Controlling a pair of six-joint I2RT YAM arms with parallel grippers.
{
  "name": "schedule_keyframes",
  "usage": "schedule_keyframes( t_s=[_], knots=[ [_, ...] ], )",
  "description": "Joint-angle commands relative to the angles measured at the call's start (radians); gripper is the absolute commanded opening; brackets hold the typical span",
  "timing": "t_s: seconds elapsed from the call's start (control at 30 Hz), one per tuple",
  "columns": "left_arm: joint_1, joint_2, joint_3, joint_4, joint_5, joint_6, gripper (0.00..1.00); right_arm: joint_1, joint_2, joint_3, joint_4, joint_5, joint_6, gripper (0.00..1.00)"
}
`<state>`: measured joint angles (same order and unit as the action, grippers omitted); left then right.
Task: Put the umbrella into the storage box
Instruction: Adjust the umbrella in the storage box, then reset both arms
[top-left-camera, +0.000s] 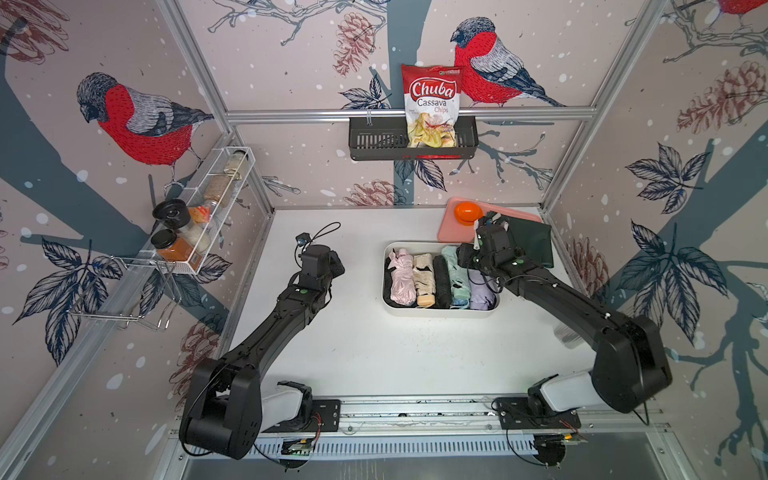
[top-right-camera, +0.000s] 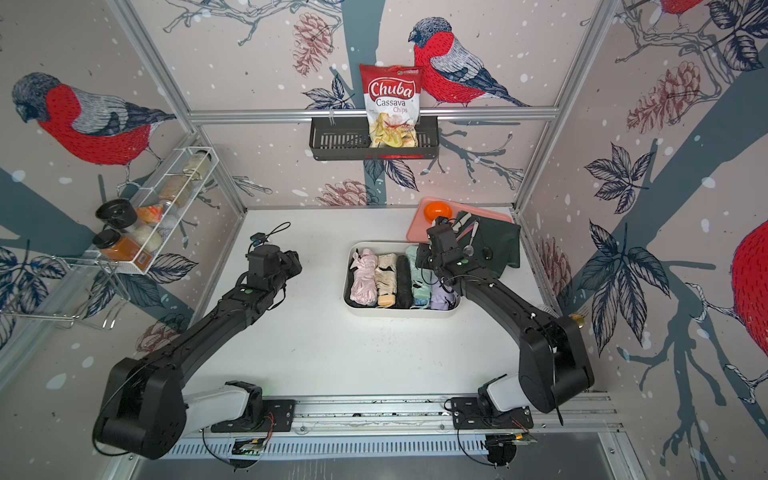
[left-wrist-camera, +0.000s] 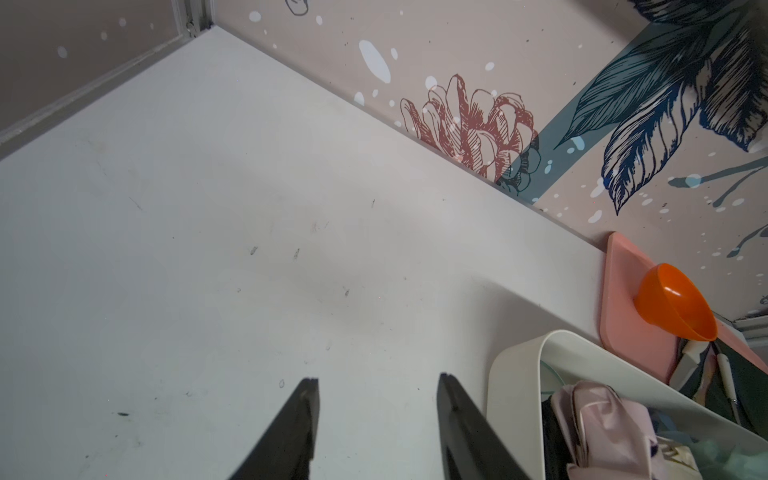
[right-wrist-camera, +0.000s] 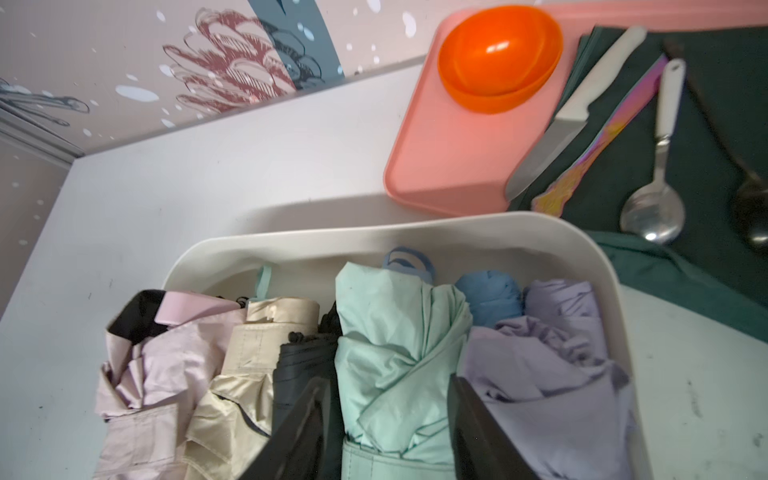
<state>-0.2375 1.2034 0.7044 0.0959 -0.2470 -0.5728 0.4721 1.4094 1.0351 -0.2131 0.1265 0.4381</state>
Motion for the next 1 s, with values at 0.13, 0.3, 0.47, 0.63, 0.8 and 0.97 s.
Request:
schedule_keyframes(
  t_s=[0.13,0.3,0.47,0.63,0.8,0.97],
  knots=[
    [0.003,-0.122,-0.161,0.343,-0.074,0.24,0.64,-0.095,-0.207,-0.189,0.136,0.21,-0.031,0.8],
    [0.003,-0.154,-0.274,0.526,-0.092,0.401,0.72,-0.247,-0.347,-0.384,0.316,0.246,-0.039,1.0],
    [0.017,-0.102,-0.342,0.675,-0.107,0.507,0.92,-0.376,-0.394,-0.505,0.456,0.232,-0.057,1.0],
    [0.071,-0.004,-0.364,0.779,-0.047,0.535,0.96,-0.426,-0.35,-0.596,0.616,0.259,-0.136,1.0],
    [0.108,0.105,-0.362,0.894,0.008,0.559,0.96,-0.432,-0.294,-0.685,0.809,0.273,-0.234,1.0],
    [0.115,0.152,-0.347,0.955,-0.004,0.605,0.96,-0.432,-0.227,-0.753,1.012,0.229,-0.286,1.0]
  ],
)
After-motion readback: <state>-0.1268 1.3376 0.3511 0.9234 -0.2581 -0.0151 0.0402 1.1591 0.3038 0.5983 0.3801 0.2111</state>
